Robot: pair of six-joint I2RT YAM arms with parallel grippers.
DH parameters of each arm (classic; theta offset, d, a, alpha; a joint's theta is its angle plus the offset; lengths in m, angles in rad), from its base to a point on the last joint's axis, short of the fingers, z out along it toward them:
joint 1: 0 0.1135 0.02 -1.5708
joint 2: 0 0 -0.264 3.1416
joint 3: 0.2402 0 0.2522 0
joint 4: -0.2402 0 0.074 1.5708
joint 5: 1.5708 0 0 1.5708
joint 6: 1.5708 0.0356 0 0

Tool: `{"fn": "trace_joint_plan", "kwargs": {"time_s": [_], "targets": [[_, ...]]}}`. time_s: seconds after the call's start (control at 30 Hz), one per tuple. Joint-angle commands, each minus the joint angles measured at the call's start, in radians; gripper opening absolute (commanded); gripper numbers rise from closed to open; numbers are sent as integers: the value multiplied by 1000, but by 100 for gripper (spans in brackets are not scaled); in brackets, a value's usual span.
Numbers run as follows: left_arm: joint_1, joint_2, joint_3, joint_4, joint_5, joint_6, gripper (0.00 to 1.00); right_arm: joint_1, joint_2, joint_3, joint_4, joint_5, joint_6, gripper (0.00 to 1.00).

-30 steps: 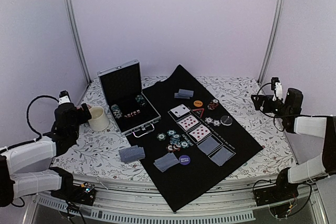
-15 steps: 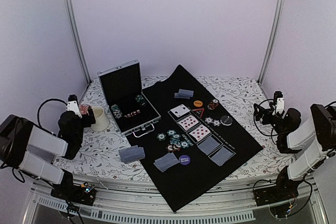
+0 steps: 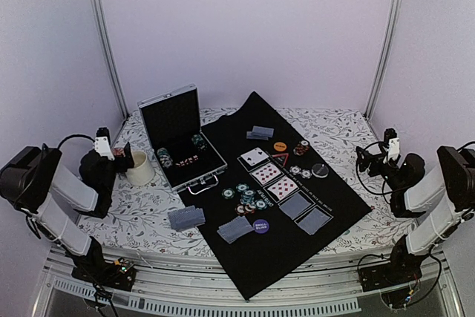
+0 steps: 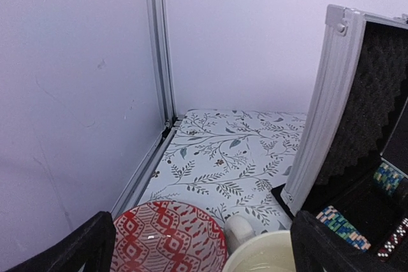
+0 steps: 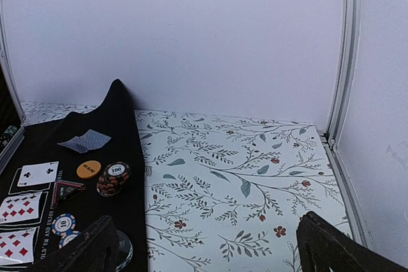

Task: Distribute texas hold em gaming equipment
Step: Reset both arms

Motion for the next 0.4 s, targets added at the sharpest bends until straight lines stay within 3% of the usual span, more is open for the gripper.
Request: {"fn": "trace_joint_plan", "kwargs": {"time_s": [0.0,0.37], "targets": [[10,4,6,37,35,-1,98,4,4,8,26,-14,-14,99],[10,0,3,30,34,-3,98,5,4,11,22,-12,-14,99]]}}
